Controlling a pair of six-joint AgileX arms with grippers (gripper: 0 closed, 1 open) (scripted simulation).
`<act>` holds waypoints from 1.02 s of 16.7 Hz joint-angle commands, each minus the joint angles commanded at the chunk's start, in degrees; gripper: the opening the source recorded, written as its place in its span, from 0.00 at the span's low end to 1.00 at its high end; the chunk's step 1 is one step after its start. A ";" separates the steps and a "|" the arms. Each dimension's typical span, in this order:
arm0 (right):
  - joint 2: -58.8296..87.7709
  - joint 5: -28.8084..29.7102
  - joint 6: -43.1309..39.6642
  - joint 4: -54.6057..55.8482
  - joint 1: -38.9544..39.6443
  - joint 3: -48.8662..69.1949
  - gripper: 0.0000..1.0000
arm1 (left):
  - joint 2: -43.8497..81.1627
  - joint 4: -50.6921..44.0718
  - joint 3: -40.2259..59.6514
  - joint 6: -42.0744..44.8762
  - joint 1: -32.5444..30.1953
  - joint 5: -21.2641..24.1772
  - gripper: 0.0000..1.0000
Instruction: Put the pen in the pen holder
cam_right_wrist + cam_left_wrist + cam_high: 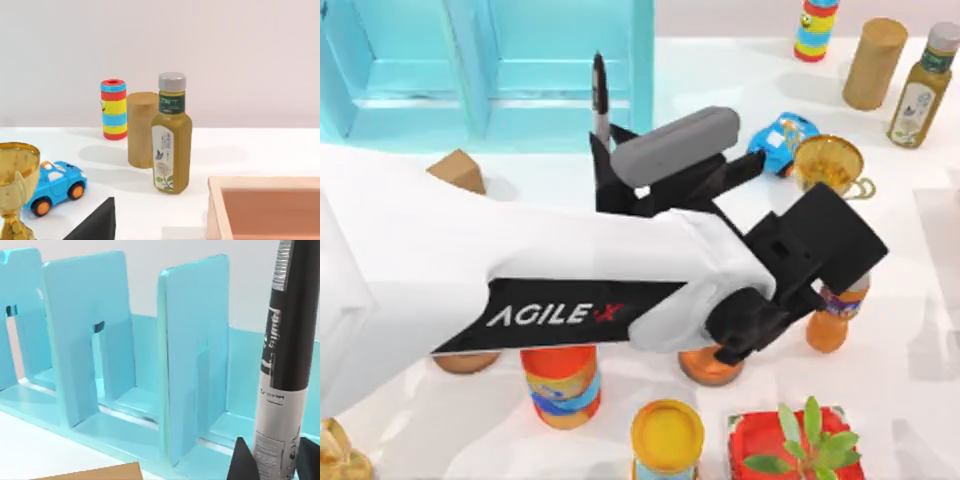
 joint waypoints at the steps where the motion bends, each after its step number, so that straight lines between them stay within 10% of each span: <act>1: 0.00 0.00 0.00 0.00 0.00 0.00 1.00 | -0.06 -1.45 0.42 -1.08 0.10 -0.41 0.00; 6: 0.00 0.00 0.00 0.00 0.00 0.00 1.00 | -0.35 -3.03 1.12 -2.44 0.19 -0.83 0.00; 17: 0.00 0.00 0.00 0.00 0.00 0.00 1.00 | -0.35 -3.03 1.12 -2.44 0.19 -0.83 0.83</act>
